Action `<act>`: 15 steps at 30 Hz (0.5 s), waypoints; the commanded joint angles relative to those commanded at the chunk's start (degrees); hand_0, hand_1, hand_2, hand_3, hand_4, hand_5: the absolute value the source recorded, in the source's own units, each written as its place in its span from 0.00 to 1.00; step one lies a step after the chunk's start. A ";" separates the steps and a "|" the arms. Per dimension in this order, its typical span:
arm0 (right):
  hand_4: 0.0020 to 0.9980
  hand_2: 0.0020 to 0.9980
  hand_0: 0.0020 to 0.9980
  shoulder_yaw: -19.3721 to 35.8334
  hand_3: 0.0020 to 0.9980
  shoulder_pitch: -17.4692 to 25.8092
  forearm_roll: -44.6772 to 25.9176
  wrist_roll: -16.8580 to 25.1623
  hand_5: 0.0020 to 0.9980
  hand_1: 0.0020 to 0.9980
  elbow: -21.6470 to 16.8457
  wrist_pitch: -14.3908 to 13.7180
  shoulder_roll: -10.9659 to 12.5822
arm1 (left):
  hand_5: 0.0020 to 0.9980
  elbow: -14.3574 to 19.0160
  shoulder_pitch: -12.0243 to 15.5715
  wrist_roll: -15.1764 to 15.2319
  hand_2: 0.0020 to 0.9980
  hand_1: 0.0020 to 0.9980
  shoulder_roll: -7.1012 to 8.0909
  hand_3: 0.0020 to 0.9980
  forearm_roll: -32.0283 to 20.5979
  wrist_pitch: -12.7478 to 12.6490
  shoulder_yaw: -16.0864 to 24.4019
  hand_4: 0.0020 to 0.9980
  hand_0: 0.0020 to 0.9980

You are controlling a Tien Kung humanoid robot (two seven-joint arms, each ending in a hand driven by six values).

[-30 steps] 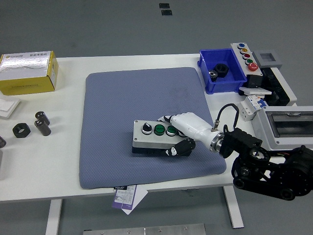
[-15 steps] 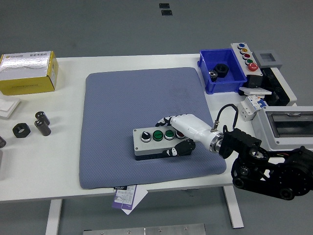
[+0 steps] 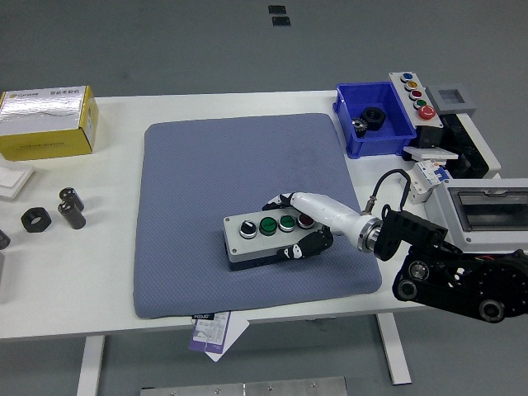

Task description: Pick up the button,place it on the desk,press the button,press the button

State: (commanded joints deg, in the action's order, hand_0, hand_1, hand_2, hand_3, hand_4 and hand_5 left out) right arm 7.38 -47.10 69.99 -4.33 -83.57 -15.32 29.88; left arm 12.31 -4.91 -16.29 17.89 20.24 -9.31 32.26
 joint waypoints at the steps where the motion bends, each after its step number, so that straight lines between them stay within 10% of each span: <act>1: 0.51 0.85 0.85 0.25 0.86 0.01 -1.30 0.23 0.07 0.81 -0.04 0.31 0.08 | 0.23 0.00 -0.02 0.03 0.68 0.72 0.00 0.81 -0.05 -0.01 -0.03 0.73 0.73; 15: 0.52 0.86 0.84 2.46 0.88 0.48 -8.05 0.76 0.08 0.82 -1.02 1.58 0.82 | 0.23 0.00 0.08 0.11 0.68 0.72 -0.10 0.82 -0.35 0.02 -0.24 0.73 0.73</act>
State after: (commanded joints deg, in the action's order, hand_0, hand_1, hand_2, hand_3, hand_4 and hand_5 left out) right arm 9.84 -46.62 61.94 -3.57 -84.59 -13.74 30.70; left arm 12.31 -4.83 -16.18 17.80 19.89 -9.29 32.02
